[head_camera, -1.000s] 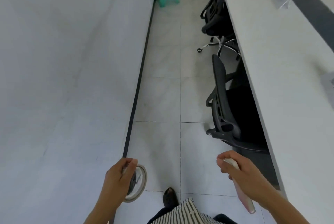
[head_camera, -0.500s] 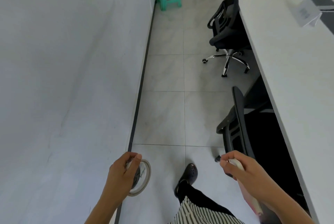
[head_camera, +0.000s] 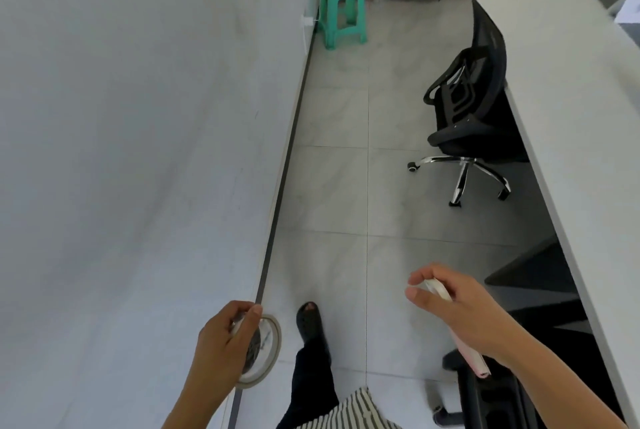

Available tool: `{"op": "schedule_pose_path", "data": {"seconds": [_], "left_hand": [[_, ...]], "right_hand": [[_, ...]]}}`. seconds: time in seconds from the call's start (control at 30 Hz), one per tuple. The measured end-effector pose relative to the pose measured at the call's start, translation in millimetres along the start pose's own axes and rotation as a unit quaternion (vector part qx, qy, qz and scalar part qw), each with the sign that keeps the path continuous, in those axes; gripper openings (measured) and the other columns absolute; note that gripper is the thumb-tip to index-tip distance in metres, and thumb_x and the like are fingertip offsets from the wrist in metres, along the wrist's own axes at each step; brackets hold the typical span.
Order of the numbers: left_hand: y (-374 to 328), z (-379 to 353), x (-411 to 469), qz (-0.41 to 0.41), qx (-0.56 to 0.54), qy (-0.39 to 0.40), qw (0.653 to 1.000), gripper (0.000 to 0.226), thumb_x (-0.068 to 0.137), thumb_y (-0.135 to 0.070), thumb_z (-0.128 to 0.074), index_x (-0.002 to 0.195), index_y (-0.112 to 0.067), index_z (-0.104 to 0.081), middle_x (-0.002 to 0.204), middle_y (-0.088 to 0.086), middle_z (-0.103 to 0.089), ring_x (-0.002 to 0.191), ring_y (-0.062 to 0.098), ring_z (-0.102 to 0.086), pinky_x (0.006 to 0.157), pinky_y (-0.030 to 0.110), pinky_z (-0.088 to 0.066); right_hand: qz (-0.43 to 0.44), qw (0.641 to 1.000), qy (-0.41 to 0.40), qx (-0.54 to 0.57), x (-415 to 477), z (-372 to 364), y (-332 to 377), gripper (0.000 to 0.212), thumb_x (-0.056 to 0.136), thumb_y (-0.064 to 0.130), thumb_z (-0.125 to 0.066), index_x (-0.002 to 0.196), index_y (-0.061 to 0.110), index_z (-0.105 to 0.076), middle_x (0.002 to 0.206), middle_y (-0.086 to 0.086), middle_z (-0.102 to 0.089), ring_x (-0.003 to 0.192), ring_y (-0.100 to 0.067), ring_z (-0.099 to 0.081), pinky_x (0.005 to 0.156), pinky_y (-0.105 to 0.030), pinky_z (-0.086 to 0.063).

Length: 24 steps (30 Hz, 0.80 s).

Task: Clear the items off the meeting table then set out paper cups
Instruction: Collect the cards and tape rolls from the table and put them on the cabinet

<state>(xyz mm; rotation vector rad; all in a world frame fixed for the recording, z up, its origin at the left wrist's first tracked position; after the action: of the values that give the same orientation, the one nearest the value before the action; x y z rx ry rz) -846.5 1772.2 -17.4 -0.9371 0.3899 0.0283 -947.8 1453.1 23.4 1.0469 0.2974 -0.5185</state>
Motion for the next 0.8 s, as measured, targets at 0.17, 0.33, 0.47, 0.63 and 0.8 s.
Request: {"op": "schedule_pose_path", "data": {"seconds": [0.17, 0.33, 0.47, 0.63, 0.8], "left_hand": [[-52.9, 0.7, 142.0, -0.028, 0.005, 0.009, 1.000, 0.012, 0.093, -0.024, -0.055, 0.086, -0.022, -0.064, 0.080, -0.001, -0.068, 0.079, 0.014, -0.064, 0.069, 0.024, -0.048], [-138.1, 4.8, 272.4, -0.063, 0.013, 0.047, 0.997, 0.013, 0.094, -0.026, -0.055, 0.084, -0.026, -0.063, 0.080, -0.002, -0.068, 0.078, 0.013, -0.065, 0.069, 0.021, -0.046], [-201.2, -14.3, 361.7, -0.086, 0.016, 0.079, 0.993, 0.013, 0.093, -0.027, -0.056, 0.087, -0.021, -0.066, 0.081, 0.000, -0.069, 0.078, 0.015, -0.065, 0.069, 0.021, -0.047], [-255.8, -62.4, 471.0, -0.075, 0.029, 0.099, 0.992, 0.014, 0.093, -0.027, -0.056, 0.090, -0.018, -0.066, 0.084, 0.002, -0.069, 0.081, 0.017, -0.065, 0.070, 0.020, -0.046], [-325.5, -98.8, 564.7, -0.058, 0.023, 0.085, 0.994, 0.014, 0.092, -0.029, -0.057, 0.088, -0.021, -0.067, 0.083, 0.000, -0.070, 0.083, 0.015, -0.066, 0.077, 0.027, -0.050]], "right_hand": [[-0.039, 0.999, -0.027, 0.004, 101.7, 28.9, 22.1, 0.015, 0.087, 0.043, -0.062, 0.096, 0.032, -0.063, 0.090, 0.006, -0.066, 0.073, -0.010, -0.058, 0.067, -0.021, -0.045], [-0.044, 0.995, -0.072, 0.047, 183.9, 79.5, 77.1, 0.007, 0.084, 0.040, -0.067, 0.089, 0.035, -0.067, 0.081, -0.016, -0.065, 0.061, -0.014, -0.052, 0.063, -0.030, -0.043], [-0.063, 0.988, -0.112, 0.083, 250.3, 122.7, 92.3, 0.008, 0.081, 0.043, -0.068, 0.088, 0.040, -0.067, 0.082, -0.017, -0.064, 0.061, -0.016, -0.051, 0.064, -0.033, -0.043], [-0.089, 0.987, -0.105, 0.078, 356.3, 174.3, 87.7, 0.006, 0.081, 0.040, -0.069, 0.086, 0.041, -0.067, 0.078, -0.014, -0.065, 0.060, -0.012, -0.053, 0.065, -0.033, -0.046], [-0.087, 0.989, -0.086, 0.082, 479.8, 256.0, 103.0, 0.009, 0.084, 0.036, -0.068, 0.090, 0.029, -0.067, 0.072, 0.008, -0.063, 0.061, -0.005, -0.054, 0.065, -0.024, -0.045]]}}
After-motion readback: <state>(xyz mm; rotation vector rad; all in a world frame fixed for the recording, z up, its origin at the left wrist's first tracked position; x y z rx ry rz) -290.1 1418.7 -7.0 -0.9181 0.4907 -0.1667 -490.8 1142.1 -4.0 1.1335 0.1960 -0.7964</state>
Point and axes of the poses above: each hand's wrist, its own x-axis towards the middle knuckle, its own z-axis out of the back of the hand, y = z × x, the point moved 4 cm from there along x, towards the middle knuckle
